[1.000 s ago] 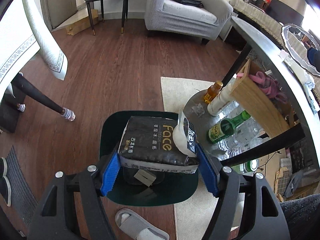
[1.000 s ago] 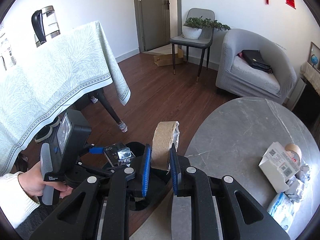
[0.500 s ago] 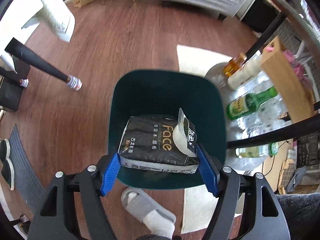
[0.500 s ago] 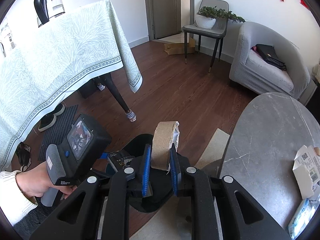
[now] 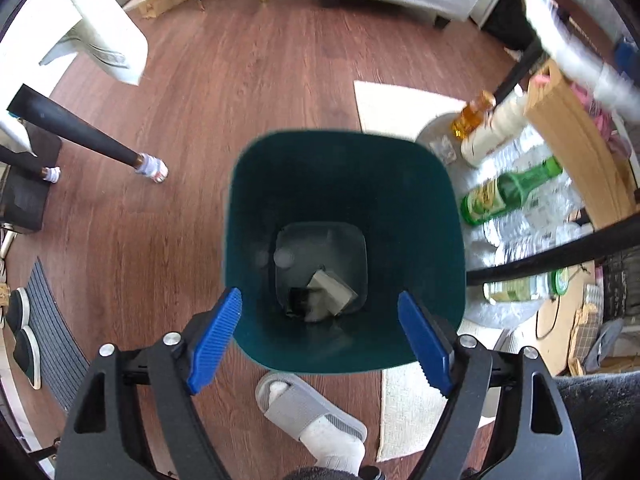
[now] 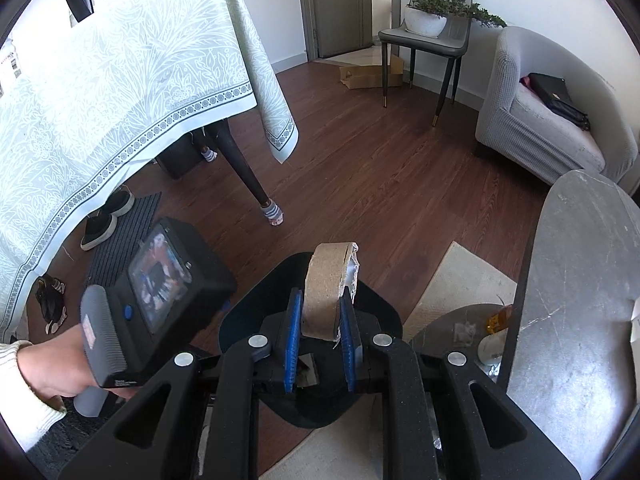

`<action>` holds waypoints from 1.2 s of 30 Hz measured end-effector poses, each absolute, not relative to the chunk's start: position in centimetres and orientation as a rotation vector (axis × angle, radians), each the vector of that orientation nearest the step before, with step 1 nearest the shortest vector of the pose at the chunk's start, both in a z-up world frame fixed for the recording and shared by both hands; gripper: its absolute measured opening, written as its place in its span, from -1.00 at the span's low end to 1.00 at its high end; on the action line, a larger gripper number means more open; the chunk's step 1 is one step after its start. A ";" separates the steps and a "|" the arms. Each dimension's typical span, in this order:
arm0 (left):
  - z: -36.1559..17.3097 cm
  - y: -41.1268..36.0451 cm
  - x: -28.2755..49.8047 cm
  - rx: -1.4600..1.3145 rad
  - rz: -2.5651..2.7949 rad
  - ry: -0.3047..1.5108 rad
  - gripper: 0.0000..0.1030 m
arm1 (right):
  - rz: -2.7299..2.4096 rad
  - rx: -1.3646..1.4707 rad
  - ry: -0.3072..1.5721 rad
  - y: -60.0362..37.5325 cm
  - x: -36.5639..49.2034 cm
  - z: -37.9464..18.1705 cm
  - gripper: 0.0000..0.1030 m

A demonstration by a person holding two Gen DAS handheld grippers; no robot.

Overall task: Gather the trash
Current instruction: 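Lower the tape roll into the green bin and open the right tool, then move both tools back over the marble table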

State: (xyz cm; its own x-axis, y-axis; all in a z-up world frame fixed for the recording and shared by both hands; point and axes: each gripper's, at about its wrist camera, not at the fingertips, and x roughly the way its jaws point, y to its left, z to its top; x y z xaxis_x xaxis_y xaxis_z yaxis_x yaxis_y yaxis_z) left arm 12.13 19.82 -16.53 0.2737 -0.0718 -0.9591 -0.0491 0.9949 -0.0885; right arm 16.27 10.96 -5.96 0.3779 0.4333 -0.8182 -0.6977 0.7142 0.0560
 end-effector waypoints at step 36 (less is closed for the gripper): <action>1.9 21.7 10.7 -0.287 -0.009 0.740 -0.22 | 0.761 -0.499 1.215 14.1 15.6 -17.3 -0.13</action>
